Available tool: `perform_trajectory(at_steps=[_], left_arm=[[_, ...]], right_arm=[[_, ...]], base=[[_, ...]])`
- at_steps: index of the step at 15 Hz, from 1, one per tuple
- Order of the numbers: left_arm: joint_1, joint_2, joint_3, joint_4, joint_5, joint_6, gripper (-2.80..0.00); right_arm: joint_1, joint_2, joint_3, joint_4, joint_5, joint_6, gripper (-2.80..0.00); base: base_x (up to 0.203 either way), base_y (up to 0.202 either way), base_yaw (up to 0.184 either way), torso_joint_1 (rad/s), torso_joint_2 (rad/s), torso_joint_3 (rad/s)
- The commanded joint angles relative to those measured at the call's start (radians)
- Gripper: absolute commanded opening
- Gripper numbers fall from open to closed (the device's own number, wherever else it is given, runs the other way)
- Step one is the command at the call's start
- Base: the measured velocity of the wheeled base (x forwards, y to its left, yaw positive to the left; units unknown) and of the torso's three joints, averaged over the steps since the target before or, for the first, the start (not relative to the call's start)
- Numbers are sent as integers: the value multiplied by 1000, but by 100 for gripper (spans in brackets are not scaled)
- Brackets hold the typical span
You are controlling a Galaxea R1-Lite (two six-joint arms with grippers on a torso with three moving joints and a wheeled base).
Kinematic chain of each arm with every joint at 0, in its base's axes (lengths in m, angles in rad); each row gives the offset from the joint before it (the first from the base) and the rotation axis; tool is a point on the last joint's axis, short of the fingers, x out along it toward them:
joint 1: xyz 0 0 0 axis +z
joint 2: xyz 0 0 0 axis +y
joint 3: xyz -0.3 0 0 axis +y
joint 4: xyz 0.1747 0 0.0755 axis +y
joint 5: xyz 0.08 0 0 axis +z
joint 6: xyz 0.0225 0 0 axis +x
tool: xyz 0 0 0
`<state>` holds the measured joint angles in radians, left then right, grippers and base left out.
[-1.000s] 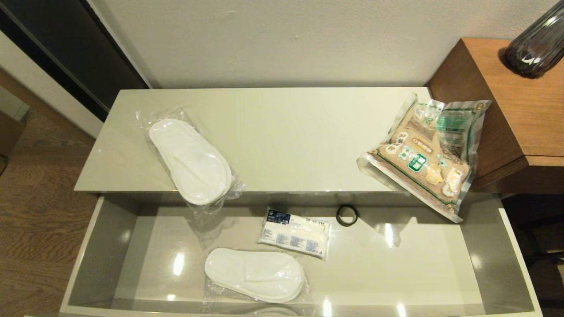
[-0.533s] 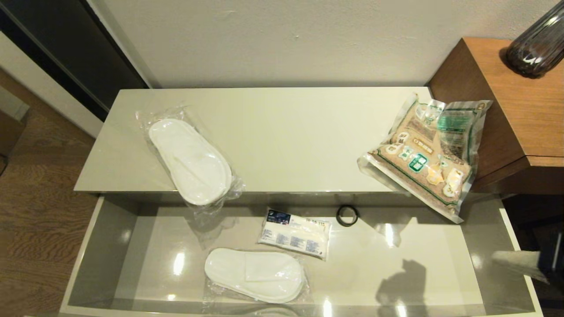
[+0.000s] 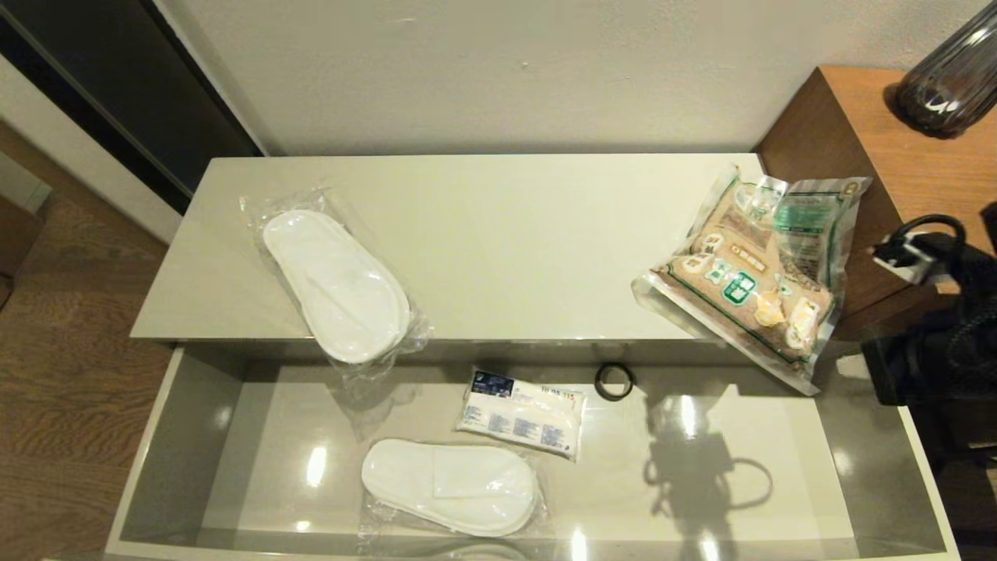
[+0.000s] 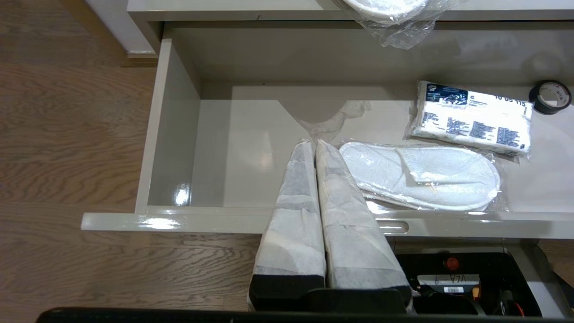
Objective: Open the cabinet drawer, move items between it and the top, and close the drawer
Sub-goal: Pick up the solid drinks on the table
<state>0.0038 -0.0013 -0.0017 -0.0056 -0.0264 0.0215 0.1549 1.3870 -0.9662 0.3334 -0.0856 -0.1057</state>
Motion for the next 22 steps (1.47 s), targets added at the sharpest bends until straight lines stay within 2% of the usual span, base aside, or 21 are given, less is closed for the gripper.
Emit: perform_trajectory(at_steps=[1, 3, 6, 9, 13, 15, 16, 18, 20, 21, 22], left_arm=[[0, 1, 0, -1, 0, 0, -280], [0, 1, 0, -1, 0, 0, -280], [-1, 1, 0, -1, -1, 0, -280], [0, 1, 0, -1, 0, 0, -280], [0, 1, 0, -1, -1, 0, -280], [-1, 1, 0, -1, 0, 0, -280], [1, 1, 0, -1, 0, 0, -280], [1, 1, 0, -1, 0, 0, -280], [0, 1, 0, -1, 0, 0, -280], [-1, 1, 0, -1, 0, 0, -280], [-1, 1, 0, -1, 0, 0, -280]], right_arm=[[111, 86, -27, 5, -227, -219, -280], [232, 156, -41, -13, -340, -276, -280], [381, 266, -139, -31, -443, -309, -280], [468, 375, -212, -50, -591, -344, -280], [498, 476, -320, -49, -731, -395, -280], [493, 538, -393, -33, -889, -461, -280], [489, 553, -410, -28, -911, -489, -280], [503, 593, -418, -32, -931, -487, -280], [516, 625, -418, -40, -1028, -484, -280], [534, 628, -412, -43, -1040, -477, -280], [548, 634, -416, -55, -1049, -463, 0]], base=[[0, 0, 0, 0, 0, 0], [0, 0, 0, 0, 0, 0], [0, 0, 0, 0, 0, 0], [0, 0, 0, 0, 0, 0], [0, 0, 0, 0, 0, 0], [0, 0, 0, 0, 0, 0], [0, 0, 0, 0, 0, 0], [0, 0, 0, 0, 0, 0], [0, 0, 0, 0, 0, 0], [0, 0, 0, 0, 0, 0], [0, 0, 0, 0, 0, 0]])
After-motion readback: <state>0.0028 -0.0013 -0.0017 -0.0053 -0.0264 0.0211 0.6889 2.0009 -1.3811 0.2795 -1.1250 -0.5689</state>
